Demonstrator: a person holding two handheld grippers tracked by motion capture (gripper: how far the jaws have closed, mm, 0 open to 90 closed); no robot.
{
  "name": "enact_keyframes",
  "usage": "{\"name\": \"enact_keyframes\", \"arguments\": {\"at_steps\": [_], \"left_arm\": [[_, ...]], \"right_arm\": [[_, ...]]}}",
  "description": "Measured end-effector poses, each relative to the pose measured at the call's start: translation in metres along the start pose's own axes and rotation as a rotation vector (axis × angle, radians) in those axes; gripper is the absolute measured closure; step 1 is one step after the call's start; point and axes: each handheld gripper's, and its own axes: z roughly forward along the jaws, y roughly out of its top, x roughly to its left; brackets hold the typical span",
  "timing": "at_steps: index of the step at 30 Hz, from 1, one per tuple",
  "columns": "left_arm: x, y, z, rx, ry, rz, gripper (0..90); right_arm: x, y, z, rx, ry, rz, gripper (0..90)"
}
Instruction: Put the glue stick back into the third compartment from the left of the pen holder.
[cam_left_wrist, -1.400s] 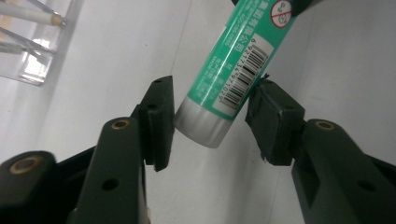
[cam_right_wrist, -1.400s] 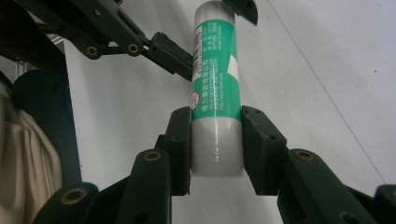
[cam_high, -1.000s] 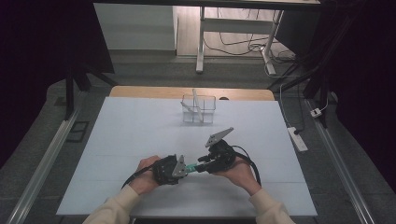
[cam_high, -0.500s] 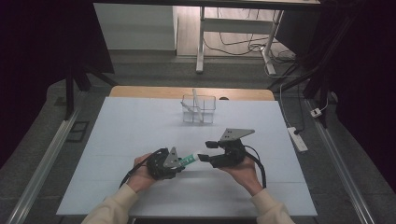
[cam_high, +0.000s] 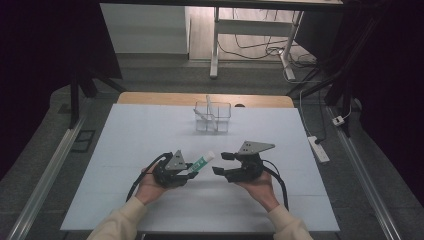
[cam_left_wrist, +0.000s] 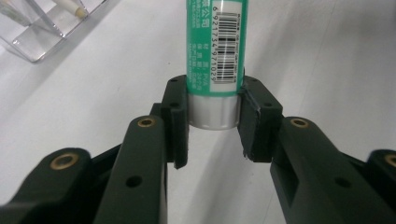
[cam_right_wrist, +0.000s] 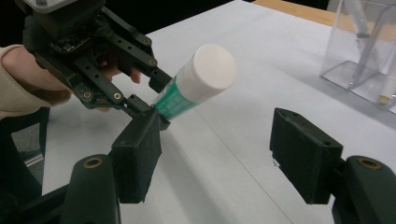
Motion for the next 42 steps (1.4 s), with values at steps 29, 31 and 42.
{"name": "enact_keyframes", "arguments": {"at_steps": [29, 31, 42], "left_arm": [[-0.009, 0.007, 0.011, -0.034, 0.014, -0.004, 46.3], [-0.007, 0.005, 0.004, -0.04, 0.016, -0.041, 40.8], [0.009, -0.034, -0.036, -0.057, 0.053, -0.18, 38.8]], "right_arm": [[0.004, 0.007, 0.007, -0.089, 0.064, 0.001, 63.9], [0.002, 0.009, 0.002, -0.095, 0.038, 0.0, 63.9], [-0.031, 0.036, -0.017, -0.159, -0.104, 0.014, 63.9]]}}
